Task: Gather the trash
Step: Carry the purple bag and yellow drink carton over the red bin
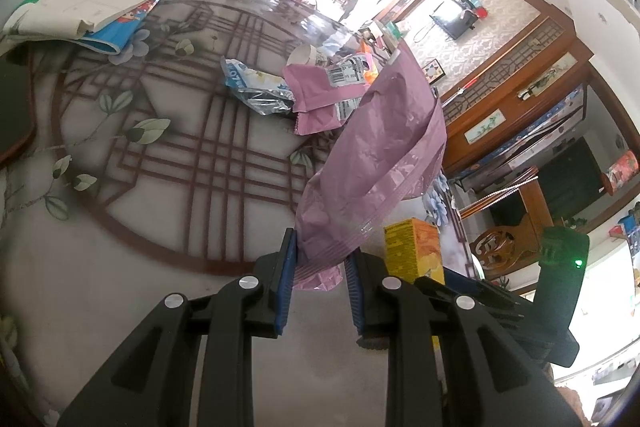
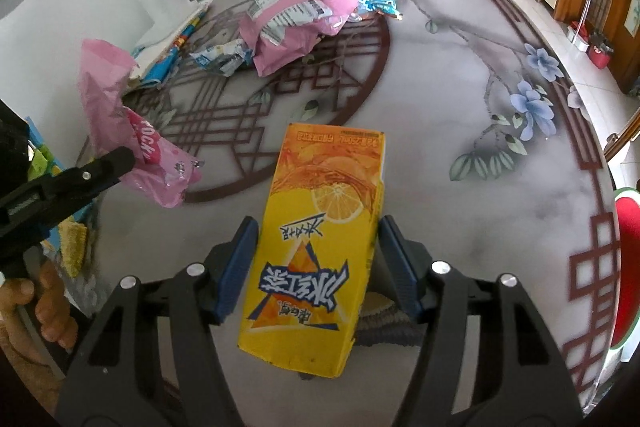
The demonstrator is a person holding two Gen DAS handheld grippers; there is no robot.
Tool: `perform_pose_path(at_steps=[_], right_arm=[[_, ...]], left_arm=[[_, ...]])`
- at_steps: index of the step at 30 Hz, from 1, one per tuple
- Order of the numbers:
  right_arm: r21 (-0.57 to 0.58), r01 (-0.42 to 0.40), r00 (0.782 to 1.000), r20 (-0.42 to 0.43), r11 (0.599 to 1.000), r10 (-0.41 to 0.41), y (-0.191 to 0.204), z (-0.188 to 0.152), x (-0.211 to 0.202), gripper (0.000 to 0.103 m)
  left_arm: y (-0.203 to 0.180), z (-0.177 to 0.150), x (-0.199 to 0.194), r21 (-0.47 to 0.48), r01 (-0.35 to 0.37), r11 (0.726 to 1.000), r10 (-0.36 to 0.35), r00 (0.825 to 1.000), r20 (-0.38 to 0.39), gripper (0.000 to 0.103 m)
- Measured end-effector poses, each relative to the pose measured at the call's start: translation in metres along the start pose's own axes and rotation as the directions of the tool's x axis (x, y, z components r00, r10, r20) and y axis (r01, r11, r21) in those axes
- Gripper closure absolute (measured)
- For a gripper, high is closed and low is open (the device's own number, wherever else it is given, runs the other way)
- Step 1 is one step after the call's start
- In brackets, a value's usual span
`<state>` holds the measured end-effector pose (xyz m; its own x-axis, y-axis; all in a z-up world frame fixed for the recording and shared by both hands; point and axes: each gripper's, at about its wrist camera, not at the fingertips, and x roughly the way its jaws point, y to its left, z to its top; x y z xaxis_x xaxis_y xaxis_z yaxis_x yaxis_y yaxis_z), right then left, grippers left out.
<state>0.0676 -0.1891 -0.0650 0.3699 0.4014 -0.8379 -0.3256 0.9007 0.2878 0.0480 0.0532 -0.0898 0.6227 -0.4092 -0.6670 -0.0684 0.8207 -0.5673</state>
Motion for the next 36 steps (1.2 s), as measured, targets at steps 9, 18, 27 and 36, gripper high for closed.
perform_pose_path(at_steps=[9, 18, 27, 36], right_arm=[[0.058, -0.055, 0.996, 0.076, 0.997, 0.050, -0.013, -0.011, -0.030, 0.042], [0.103, -0.081, 0.986, 0.155, 0.991, 0.064, -0.034, -0.027, -0.062, 0.042], [0.187, -0.138, 0.965, 0.248, 0.973, 0.089, -0.073, -0.042, -0.099, 0.042], [0.270, -0.165, 0.940, 0.335, 0.948, 0.068, -0.123, -0.059, -0.139, 0.042]], left_arm=[[-0.013, -0.002, -0.009, 0.056, 0.039, 0.998, -0.040, 0.999, 0.027, 0.082], [-0.047, -0.014, -0.026, 0.112, 0.063, 0.992, -0.071, 0.995, 0.066, 0.082], [-0.090, -0.041, -0.005, 0.121, 0.106, 0.987, -0.105, 0.994, -0.015, 0.082], [-0.145, -0.054, 0.020, 0.169, 0.155, 0.973, -0.144, 0.987, -0.074, 0.082]])
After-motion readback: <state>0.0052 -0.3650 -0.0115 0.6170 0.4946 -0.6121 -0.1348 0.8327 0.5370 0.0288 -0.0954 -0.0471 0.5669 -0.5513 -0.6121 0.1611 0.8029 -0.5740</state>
